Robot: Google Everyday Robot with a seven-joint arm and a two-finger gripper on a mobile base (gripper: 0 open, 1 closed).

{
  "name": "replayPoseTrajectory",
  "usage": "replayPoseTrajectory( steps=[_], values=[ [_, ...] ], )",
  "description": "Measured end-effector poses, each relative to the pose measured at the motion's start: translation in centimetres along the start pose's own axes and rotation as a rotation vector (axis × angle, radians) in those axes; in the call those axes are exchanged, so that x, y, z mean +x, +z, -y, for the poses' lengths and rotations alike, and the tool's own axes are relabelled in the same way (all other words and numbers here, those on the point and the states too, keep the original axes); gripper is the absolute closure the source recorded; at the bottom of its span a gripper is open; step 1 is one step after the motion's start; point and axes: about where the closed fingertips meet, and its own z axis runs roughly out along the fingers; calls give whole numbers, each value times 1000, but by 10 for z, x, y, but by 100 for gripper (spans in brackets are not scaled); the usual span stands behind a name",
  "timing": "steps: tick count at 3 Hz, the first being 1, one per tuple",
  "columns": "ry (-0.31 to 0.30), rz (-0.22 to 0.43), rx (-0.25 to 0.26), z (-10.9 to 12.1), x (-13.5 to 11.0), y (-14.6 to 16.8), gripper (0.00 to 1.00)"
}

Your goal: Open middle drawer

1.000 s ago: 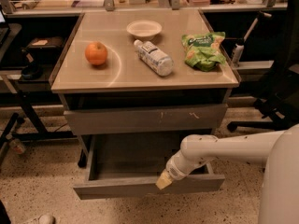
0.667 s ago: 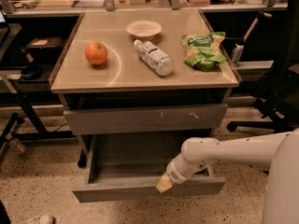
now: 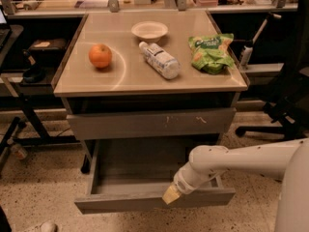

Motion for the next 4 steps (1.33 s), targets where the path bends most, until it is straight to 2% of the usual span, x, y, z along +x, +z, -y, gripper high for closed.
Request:
replayPoseTrajectory(
  steps=[1,4],
  values=[
    [25,7,1,-7,3,-6,100],
    [48,4,-16,-14,9,-4,100]
  ],
)
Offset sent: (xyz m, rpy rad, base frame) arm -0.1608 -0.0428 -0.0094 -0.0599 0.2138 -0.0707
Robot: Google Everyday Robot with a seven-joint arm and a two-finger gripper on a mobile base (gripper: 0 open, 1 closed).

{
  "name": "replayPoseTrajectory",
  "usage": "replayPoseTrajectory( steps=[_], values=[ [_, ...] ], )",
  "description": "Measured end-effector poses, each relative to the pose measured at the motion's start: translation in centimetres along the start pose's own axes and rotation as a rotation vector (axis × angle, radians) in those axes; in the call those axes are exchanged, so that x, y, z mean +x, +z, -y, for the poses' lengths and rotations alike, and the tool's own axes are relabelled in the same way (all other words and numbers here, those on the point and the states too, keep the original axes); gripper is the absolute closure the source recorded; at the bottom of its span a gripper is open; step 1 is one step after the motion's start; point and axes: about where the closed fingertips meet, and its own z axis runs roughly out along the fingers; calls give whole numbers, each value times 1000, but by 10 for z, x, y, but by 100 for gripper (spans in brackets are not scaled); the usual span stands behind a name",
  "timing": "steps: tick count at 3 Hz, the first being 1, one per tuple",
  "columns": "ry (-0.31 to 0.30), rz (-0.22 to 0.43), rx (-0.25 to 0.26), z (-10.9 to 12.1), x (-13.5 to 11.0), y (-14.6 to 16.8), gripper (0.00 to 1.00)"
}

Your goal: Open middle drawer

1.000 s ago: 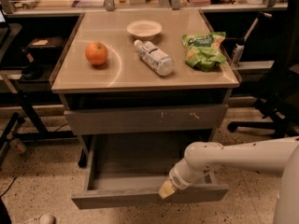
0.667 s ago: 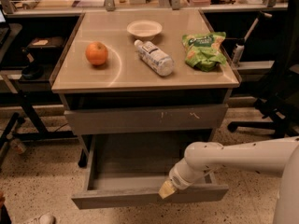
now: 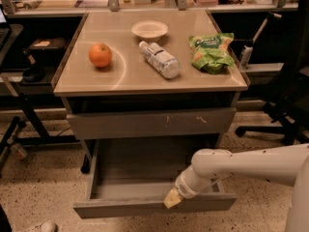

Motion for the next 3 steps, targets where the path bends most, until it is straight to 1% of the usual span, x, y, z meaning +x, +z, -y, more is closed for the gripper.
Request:
replayPoseTrajectory(
  steps=[3],
  values=[
    [11,-4,-9,-6,5,-2,100]
  ],
)
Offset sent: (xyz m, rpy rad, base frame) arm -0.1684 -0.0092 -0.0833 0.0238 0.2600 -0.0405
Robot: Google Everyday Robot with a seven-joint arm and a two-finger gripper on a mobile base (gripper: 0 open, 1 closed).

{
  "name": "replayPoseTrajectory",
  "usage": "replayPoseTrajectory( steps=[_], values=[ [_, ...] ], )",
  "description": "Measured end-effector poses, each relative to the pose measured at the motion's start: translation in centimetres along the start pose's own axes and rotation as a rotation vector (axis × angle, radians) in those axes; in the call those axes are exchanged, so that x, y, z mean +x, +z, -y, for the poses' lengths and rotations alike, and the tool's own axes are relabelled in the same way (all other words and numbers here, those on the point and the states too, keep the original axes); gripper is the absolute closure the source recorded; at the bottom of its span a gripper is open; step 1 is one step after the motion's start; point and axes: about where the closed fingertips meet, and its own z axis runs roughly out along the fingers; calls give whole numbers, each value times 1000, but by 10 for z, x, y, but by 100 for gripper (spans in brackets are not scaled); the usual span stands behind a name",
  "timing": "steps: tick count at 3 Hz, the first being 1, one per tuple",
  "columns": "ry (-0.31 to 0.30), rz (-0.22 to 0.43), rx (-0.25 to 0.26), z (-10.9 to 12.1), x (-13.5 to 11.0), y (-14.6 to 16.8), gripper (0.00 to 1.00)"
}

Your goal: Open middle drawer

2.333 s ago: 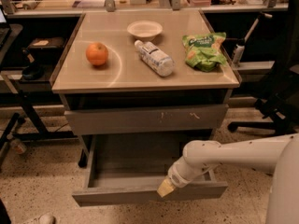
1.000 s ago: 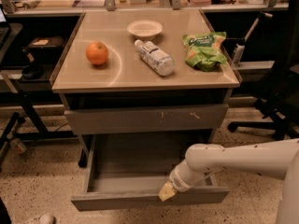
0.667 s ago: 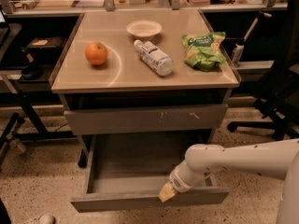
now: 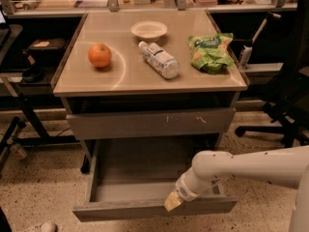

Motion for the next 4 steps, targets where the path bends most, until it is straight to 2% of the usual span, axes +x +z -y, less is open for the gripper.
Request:
replayPoseTrajectory(
  steps=[3,4],
  values=[
    [25,20,-23,-15,6,-8,100],
    [66,22,-33,-25,26,-4,100]
  ],
)
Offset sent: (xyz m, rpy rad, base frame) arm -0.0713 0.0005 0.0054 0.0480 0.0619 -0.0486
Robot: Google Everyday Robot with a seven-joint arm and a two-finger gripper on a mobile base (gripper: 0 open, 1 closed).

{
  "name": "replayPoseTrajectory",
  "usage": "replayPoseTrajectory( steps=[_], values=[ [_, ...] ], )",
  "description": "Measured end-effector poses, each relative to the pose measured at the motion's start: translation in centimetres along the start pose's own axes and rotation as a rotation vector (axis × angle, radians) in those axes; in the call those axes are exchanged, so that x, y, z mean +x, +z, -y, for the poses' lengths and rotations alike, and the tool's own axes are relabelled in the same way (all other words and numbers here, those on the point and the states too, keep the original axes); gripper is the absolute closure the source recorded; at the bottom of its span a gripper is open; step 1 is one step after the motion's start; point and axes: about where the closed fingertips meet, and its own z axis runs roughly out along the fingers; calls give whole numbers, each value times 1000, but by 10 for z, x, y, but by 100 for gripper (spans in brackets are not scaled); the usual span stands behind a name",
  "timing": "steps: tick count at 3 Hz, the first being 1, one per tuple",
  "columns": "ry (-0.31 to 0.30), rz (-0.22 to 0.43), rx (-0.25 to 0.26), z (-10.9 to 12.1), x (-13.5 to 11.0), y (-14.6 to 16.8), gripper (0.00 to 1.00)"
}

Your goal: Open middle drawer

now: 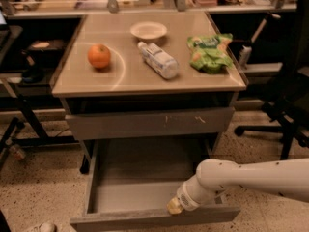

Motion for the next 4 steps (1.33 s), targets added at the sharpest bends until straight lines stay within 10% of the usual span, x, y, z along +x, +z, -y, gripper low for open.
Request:
replayPoseTrajectory(
  steps=[4],
  values=[
    [116,-21,-26,-29,60,8,100]
  ],
)
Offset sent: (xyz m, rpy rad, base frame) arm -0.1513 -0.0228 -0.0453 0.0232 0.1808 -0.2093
